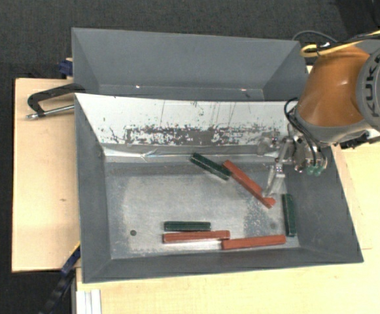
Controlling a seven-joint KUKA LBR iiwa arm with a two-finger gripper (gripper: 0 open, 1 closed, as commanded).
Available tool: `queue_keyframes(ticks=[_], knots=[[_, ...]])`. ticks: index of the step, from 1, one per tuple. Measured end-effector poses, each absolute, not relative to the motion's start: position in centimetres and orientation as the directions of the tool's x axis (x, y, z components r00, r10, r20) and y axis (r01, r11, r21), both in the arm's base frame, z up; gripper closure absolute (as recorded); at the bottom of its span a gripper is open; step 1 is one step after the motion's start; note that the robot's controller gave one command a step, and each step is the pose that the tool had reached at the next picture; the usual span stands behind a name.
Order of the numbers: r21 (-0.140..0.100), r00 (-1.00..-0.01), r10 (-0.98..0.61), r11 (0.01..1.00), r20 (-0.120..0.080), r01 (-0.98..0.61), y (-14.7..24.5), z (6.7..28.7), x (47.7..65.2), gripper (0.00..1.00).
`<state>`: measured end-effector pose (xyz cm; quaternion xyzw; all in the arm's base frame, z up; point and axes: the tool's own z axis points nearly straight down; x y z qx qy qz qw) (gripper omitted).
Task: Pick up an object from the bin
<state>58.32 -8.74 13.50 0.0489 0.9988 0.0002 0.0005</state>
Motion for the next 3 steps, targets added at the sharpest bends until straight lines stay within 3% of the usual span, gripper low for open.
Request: queue_keyframes(ticks=[1, 2, 3], knots=[[0.002, -0.952, 0.306, 0.952, -0.001, 0.306, -7.4, 12.6, 57.4, 0.00], [0.003, -0.806, 0.592, 0.806, 0.000, 0.592, -6.8, 10.4, 57.3, 0.00], [0.003, -0.789, 0.615, 0.789, -0.003, 0.615, -6.3, 7.3, 58.4, 1.00]])
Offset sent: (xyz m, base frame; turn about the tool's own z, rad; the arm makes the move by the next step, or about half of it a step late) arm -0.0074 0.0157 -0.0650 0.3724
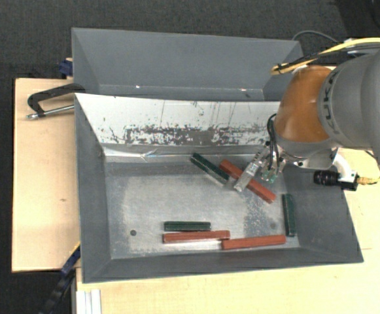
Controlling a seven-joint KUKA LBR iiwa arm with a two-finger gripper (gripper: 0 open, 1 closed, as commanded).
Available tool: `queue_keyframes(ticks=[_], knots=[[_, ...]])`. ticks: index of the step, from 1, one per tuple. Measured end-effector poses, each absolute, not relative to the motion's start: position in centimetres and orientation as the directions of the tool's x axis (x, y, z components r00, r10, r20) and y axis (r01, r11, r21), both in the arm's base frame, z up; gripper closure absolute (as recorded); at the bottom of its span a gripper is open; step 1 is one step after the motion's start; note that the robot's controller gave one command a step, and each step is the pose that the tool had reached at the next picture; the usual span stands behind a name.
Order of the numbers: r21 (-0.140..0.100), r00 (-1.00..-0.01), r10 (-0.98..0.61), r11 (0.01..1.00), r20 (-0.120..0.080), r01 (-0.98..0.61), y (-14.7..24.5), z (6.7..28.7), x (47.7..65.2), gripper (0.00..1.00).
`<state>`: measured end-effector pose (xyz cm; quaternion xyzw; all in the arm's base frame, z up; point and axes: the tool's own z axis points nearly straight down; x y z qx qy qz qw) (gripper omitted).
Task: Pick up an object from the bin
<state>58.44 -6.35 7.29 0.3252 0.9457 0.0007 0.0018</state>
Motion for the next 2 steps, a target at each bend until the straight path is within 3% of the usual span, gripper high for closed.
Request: queue_keyframes(ticks=[2], knots=[[0.000, -0.788, 0.615, 0.788, 0.002, 0.615, -6.31, 7.90, 58.27, 1.00]])
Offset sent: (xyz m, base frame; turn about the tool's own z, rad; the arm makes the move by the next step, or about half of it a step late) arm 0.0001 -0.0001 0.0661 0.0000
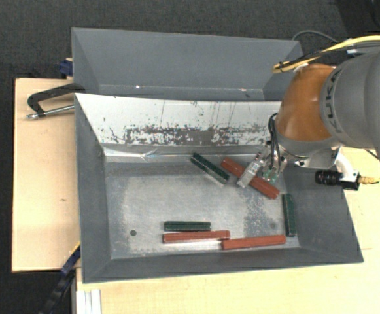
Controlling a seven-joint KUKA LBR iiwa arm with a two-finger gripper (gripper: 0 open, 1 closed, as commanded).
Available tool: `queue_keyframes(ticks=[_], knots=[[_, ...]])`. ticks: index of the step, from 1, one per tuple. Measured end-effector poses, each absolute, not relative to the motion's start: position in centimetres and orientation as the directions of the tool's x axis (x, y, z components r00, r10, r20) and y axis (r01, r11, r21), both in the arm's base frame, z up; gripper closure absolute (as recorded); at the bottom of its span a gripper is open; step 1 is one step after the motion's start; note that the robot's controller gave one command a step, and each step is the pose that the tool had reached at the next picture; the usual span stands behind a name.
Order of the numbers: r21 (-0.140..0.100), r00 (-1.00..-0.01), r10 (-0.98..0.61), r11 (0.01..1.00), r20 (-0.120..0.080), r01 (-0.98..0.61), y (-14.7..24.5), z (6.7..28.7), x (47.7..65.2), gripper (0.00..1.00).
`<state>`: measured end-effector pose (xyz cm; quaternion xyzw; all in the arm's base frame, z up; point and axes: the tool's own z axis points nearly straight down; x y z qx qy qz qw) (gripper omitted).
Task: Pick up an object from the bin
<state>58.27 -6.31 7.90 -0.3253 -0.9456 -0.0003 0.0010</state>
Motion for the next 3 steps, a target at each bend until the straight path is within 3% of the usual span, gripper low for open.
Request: queue_keyframes(ticks=[3], knots=[[0.003, -0.789, 0.614, 0.789, -0.004, 0.614, -6.3, 12.1, 58.4, 1.00]])
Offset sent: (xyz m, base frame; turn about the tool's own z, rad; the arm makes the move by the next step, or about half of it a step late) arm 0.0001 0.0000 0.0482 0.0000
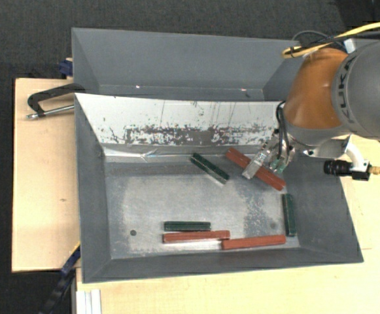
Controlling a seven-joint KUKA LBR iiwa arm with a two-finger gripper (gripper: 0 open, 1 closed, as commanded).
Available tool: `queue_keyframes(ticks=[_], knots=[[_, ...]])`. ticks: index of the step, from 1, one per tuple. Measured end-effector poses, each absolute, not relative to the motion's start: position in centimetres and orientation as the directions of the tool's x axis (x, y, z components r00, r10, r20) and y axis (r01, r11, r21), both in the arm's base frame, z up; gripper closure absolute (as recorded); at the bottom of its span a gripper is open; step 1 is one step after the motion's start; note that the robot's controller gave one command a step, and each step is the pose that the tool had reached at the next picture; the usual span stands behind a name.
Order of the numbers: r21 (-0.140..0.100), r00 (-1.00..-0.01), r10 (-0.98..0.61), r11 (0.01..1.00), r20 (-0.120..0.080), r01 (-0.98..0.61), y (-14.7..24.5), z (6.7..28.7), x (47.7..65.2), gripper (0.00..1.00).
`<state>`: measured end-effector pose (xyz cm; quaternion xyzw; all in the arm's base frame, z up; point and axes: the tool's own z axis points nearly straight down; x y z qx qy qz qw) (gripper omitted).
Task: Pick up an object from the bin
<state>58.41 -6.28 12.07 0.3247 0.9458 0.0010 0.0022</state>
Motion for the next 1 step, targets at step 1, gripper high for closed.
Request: queue_keyframes(ticks=[1], knots=[[0.003, -0.789, 0.614, 0.789, -0.004, 0.614, -6.27, 13.12, 58.41, 1.00]])
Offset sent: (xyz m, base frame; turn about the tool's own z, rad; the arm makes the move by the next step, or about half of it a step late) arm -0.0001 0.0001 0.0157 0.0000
